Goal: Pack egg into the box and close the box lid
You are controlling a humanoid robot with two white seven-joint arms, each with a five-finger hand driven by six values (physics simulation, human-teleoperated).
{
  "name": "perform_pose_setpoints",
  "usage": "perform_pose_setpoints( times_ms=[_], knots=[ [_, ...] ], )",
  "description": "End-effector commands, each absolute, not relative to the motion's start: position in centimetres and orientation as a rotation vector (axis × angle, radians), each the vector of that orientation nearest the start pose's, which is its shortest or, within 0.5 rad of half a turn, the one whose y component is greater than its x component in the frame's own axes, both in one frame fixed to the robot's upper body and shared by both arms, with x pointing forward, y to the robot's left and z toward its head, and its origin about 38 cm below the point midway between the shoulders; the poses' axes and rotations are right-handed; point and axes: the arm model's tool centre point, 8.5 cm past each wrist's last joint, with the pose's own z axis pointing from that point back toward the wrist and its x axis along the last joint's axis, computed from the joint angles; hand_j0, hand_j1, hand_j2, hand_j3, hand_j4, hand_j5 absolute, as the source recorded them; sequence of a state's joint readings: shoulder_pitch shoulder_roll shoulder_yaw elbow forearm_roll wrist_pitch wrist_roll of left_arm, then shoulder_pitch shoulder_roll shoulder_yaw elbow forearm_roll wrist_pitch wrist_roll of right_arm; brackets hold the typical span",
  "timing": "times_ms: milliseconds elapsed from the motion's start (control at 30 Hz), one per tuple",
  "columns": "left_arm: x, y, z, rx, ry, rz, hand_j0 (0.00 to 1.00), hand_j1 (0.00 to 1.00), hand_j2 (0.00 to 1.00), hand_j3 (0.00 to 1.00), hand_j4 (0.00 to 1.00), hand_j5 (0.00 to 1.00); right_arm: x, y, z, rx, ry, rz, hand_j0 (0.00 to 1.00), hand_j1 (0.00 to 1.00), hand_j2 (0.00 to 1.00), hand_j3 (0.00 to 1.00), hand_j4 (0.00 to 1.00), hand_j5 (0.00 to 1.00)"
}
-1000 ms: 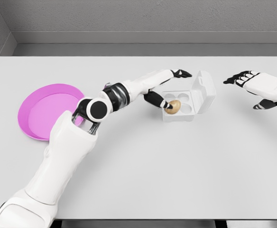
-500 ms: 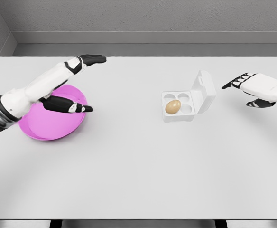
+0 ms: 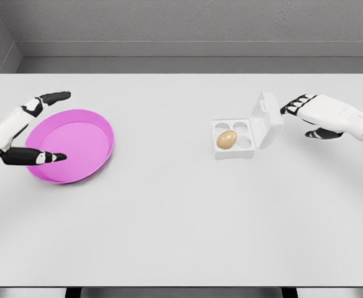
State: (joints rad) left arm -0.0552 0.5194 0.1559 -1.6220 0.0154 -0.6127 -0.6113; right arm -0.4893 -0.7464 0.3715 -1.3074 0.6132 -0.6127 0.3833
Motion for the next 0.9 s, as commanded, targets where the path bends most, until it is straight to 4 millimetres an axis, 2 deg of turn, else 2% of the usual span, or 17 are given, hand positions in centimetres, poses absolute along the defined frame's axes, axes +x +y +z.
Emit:
perform_pose_setpoints(
  times_ms=[0, 100, 233, 333, 533, 567, 667, 700, 767, 867],
  knots=[
    [35.0, 35.9, 19.1, 0.183, -1.916, -1.2, 1.0, 1.0, 1.0, 1.0, 1.0, 1.0, 44.4, -35.1, 18.4, -0.609, -1.407, 1.891, 0.84, 0.84, 0.84, 0.84, 0.84, 0.84],
    [35.0, 35.9, 19.1, 0.183, -1.916, -1.2, 1.0, 1.0, 1.0, 1.0, 1.0, 1.0, 44.1, -33.6, 19.3, -0.611, -1.46, 1.913, 0.84, 0.84, 0.84, 0.84, 0.84, 0.84],
    [35.0, 35.7, 19.0, 0.178, -1.922, -1.192, 1.0, 1.0, 1.0, 1.0, 1.0, 1.0, 44.1, -33.0, 19.9, -0.616, -1.49, 1.915, 0.84, 0.84, 0.84, 0.84, 0.84, 0.84],
    [35.0, 35.6, 18.9, 0.176, -1.921, -1.192, 1.0, 1.0, 1.0, 1.0, 1.0, 1.0, 43.5, -29.8, 20.6, -0.593, -1.583, 1.943, 0.84, 0.84, 0.84, 0.84, 0.84, 0.84],
    [35.0, 35.6, 19.0, 0.176, -1.923, -1.191, 1.0, 1.0, 1.0, 1.0, 1.0, 1.0, 43.6, -23.5, 19.0, -0.496, -1.661, 2.015, 0.83, 0.83, 0.83, 0.83, 0.83, 0.83],
    [35.0, 35.6, 19.0, 0.176, -1.922, -1.193, 1.0, 1.0, 1.0, 1.0, 1.0, 1.0, 43.6, -23.3, 19.0, -0.493, -1.664, 2.014, 0.83, 0.83, 0.83, 0.83, 0.83, 0.83],
    [35.0, 35.6, 19.0, 0.177, -1.922, -1.193, 1.0, 1.0, 1.0, 1.0, 1.0, 1.0, 43.5, -24.0, 19.3, -0.501, -1.662, 2.005, 0.84, 0.84, 0.84, 0.84, 0.84, 0.84],
    [35.0, 35.7, 18.9, 0.176, -1.921, -1.192, 1.0, 1.0, 1.0, 1.0, 1.0, 1.0, 43.5, -25.4, 19.8, -0.532, -1.634, 2.013, 0.85, 0.85, 0.85, 0.85, 0.85, 0.85],
    [35.0, 35.8, 19.0, 0.18, -1.924, -1.187, 1.0, 1.0, 1.0, 1.0, 1.0, 1.0, 42.4, -28.8, 22.0, -0.59, -1.621, 2.007, 0.87, 0.87, 0.87, 0.87, 0.87, 0.87],
    [35.0, 35.7, 19.0, 0.177, -1.921, -1.192, 1.0, 1.0, 1.0, 1.0, 1.0, 1.0, 41.6, -33.6, 22.9, -0.678, -1.544, 1.948, 0.97, 0.97, 0.97, 0.97, 0.97, 0.97]
  ],
)
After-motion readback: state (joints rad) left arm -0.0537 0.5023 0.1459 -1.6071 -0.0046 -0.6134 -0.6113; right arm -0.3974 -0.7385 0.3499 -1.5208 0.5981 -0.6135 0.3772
